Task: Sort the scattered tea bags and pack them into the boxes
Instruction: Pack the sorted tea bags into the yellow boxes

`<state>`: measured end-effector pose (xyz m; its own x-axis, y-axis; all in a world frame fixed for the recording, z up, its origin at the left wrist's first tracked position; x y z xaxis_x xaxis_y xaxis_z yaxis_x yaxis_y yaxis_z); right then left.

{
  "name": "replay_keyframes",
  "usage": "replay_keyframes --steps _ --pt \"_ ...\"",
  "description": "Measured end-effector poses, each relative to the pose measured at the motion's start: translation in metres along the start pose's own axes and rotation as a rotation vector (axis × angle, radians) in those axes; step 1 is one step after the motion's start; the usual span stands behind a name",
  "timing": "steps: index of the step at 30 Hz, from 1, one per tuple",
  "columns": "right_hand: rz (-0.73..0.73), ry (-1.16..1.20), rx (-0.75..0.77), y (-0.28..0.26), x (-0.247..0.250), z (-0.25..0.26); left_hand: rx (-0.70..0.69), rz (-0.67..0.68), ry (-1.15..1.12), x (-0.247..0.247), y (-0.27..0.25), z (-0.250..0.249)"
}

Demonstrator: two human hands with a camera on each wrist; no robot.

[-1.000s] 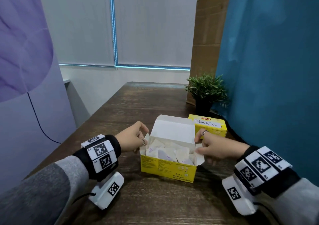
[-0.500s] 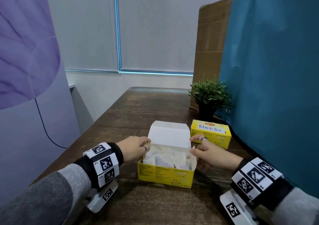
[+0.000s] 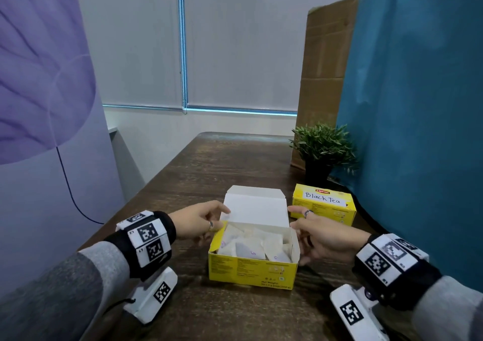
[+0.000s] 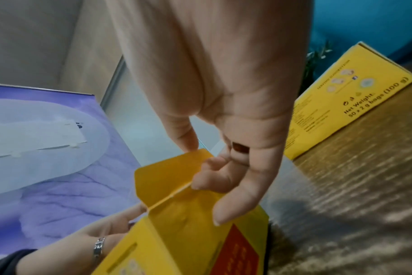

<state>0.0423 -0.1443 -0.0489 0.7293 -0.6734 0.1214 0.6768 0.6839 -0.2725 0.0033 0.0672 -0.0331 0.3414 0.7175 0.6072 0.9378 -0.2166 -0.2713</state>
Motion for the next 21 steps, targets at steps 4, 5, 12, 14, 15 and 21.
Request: replay_keyframes --steps 4,5,12,14,15,21 --pt "-0.004 0.132 0.003 0.008 0.006 -0.006 0.032 -0.004 -0.172 -0.002 0.009 0.013" --pt "0.0 0.126 -0.017 0.011 0.006 -0.008 0.029 -0.005 -0.225 -0.003 0.011 0.016" --pt "-0.007 0.11 0.047 0.019 -0.002 -0.005 -0.096 -0.062 -0.324 0.002 0.015 0.011" --pt "0.0 0.085 0.129 0.013 -0.002 0.005 -0.167 -0.11 -0.249 0.008 0.014 0.005" --pt "0.037 0.034 0.15 0.01 -0.005 0.01 -0.209 -0.124 -0.195 0.01 0.012 0.0" --pt "0.153 -0.325 0.119 -0.008 -0.021 0.021 -0.263 -0.101 -0.049 0.01 0.007 -0.005"
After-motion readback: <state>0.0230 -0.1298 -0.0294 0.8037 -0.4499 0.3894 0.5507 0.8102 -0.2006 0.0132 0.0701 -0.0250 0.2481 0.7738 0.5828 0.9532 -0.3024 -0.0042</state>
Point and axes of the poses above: each hand's wrist, its own y-axis towards the middle knuckle, its own x-axis out of the back of the hand, z = x × y, the point moved 8 cm from there along y, towards the middle knuckle, and after that the axes turned 11 degrees about z, right-handed, at the moved point
